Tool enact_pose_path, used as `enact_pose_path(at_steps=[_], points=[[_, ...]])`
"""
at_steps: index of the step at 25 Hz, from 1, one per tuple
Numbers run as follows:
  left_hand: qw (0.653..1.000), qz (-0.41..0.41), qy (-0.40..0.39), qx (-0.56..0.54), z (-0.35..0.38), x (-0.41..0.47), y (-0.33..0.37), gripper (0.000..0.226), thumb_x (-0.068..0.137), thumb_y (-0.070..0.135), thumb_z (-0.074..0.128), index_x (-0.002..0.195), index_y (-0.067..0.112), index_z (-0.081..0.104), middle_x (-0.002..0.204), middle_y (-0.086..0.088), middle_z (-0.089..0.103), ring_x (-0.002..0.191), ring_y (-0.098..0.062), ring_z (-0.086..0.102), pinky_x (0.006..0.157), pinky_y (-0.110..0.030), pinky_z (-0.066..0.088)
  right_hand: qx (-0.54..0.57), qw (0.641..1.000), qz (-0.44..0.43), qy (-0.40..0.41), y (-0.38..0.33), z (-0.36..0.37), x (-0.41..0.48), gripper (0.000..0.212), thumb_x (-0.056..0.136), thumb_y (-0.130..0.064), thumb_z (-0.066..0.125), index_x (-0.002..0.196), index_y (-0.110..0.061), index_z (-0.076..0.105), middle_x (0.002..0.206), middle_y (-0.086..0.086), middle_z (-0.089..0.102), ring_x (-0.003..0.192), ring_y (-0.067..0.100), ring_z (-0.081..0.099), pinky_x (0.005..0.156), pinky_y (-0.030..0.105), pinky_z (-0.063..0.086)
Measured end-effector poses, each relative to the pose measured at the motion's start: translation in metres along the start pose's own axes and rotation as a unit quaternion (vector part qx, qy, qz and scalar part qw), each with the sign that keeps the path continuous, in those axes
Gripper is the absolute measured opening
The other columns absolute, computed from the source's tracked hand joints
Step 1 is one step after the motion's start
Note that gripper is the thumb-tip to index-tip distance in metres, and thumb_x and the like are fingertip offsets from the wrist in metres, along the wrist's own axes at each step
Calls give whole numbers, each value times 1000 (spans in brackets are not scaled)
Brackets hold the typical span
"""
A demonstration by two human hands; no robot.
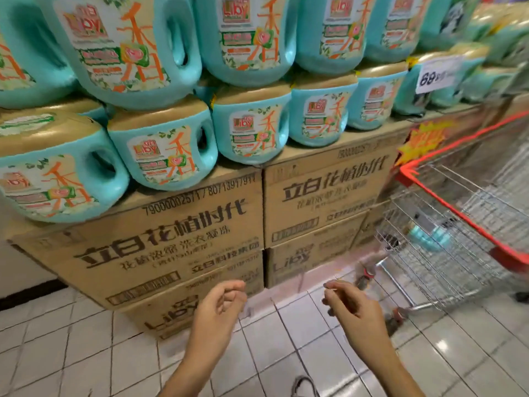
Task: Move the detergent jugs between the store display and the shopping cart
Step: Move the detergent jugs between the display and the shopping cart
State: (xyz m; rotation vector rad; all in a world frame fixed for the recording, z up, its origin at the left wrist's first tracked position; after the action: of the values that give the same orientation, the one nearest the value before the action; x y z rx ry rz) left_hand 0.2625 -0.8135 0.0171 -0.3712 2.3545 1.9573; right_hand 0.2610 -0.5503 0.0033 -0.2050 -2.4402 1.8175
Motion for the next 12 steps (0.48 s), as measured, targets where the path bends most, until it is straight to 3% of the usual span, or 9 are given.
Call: enact_pose_path(at_steps=[2,6,9,12], points=[[997,-33,-68,8,40,-20,-21,15,92,10,63,92,23,70,82,-3,70,79,-15,65,67,-17,48,2,999,49,20,28,-32,-34,22,90,-12,65,82,-31,72,79,4,70,75,25,67,67,29,57],[980,-73,-182,41,128,-47,-38,15,90,6,63,90,20,71,84,-17,68,72,-15,60,66,-23,44,3,989,127,71,71,-107,-85,22,91,-11,64,78,-27,72,78,6,70,75,23,67,70,27,56],[967,-74,-234,62,204,-60,-29,15,91,10,62,94,22,70,81,-6,69,65,-2,61,63,-16,44,-1,979,167,120,95,-173,-114,21,91,-11,63,82,-29,71,78,7,71,70,18,66,65,18,53],[962,-43,-259,74,289,-69,-9,15,90,12,64,92,26,71,79,1,71,64,3,61,66,-19,45,-15,973,185,134,115,-243,-124,18,92,-14,62,87,-30,70,84,6,72,78,17,68,74,27,57]])
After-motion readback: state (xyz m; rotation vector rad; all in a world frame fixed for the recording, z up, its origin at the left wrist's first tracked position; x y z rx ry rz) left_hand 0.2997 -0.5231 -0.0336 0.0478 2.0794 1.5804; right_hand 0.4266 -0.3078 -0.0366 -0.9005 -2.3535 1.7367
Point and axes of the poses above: each hand's wrist, its own x-axis towards the middle knuckle, its own z-axis out of the palm, y = z × x, the point moved 7 cm from there along x, towards the middle knuckle
